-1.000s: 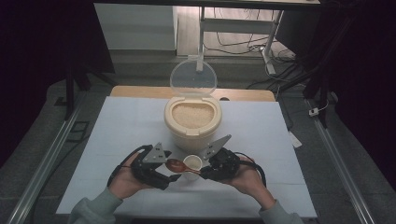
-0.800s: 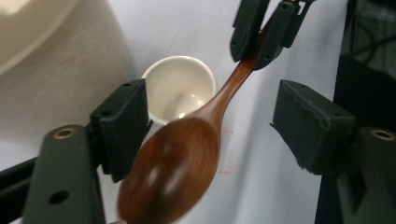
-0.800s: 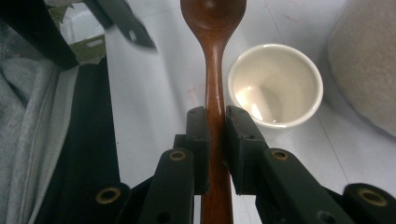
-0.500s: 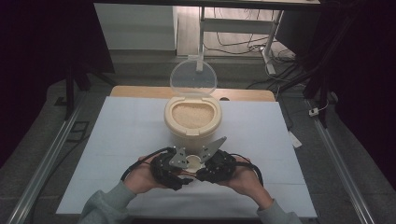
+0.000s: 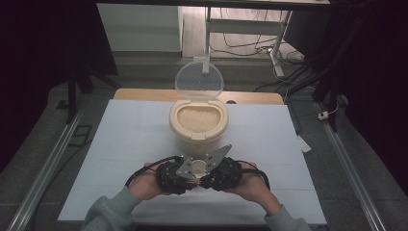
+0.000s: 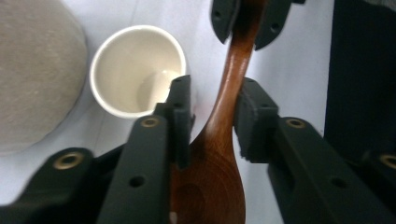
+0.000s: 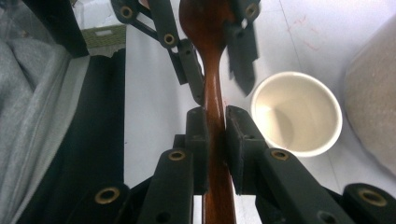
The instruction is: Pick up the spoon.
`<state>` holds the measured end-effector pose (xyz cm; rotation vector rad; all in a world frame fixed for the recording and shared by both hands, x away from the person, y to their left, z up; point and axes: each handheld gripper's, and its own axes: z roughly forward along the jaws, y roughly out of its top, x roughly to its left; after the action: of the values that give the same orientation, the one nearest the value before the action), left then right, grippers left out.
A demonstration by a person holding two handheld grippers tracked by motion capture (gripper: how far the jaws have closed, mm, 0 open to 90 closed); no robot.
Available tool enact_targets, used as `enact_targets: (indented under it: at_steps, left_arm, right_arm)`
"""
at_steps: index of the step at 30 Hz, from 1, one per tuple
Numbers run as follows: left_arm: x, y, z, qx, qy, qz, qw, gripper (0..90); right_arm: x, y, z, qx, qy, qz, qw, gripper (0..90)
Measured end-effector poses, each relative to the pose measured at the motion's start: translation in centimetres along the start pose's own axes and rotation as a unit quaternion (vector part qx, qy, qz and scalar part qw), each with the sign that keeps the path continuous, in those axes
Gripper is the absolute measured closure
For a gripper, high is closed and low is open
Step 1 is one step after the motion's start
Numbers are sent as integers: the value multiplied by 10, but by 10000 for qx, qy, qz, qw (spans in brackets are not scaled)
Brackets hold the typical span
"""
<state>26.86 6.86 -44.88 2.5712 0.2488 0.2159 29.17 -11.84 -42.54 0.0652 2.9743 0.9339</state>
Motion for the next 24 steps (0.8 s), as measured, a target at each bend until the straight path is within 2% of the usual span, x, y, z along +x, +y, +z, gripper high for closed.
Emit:
enact_targets:
  at_steps: [2,6,7,8,9,10,12,14,16,17,20,21,22,24]
  left_arm:
    - [-1,-1,1,15,-85,42,10000,754]
    - [-2,-1,2,45,10,53,10000,764]
    - [-2,-1,2,18,41,17,10000,765]
    - [-1,-2,0,32,108,14,9999,765]
    - [-1,-2,0,32,108,14,9999,765]
    - [0,-4,-1,-42,217,-95,9997,766]
    - [3,-6,-3,-111,318,-186,9993,766]
    - [4,-7,-4,-156,381,-246,9988,766]
    - [8,-10,-7,-291,566,-433,9970,766]
    - [8,-10,-7,-291,566,-433,9970,766]
    - [11,-14,-11,-415,729,-576,9948,766]
    - [11,-14,-12,-452,776,-612,9941,766]
    - [12,-15,-13,-500,817,-644,9933,766]
    - [13,-17,-15,-586,874,-699,9920,766]
  right_arm:
    - [0,1,1,-39,-31,-69,10000,783]
    - [0,1,2,-107,-85,-76,9999,774]
    - [0,1,0,-151,-172,-20,9997,729]
    - [0,1,-2,-243,-228,100,9994,703]
    - [-1,1,-3,-330,-281,117,9990,687]
    - [-2,0,-6,-495,-393,194,9978,675]
    - [-3,-2,-11,-711,-534,314,9955,625]
    - [-6,-6,-16,-940,-726,425,9920,580]
    - [-7,-10,-21,-1176,-937,615,9867,529]
    - [-8,-12,-24,-1287,-1027,680,9840,523]
    - [-9,-19,-32,-1656,-1285,963,9730,489]
    - [-9,-21,-34,-1760,-1334,1055,9696,477]
    - [-9,-21,-34,-1760,-1334,1055,9696,477]
    - [-10,-28,-39,-1946,-1420,1245,9625,467]
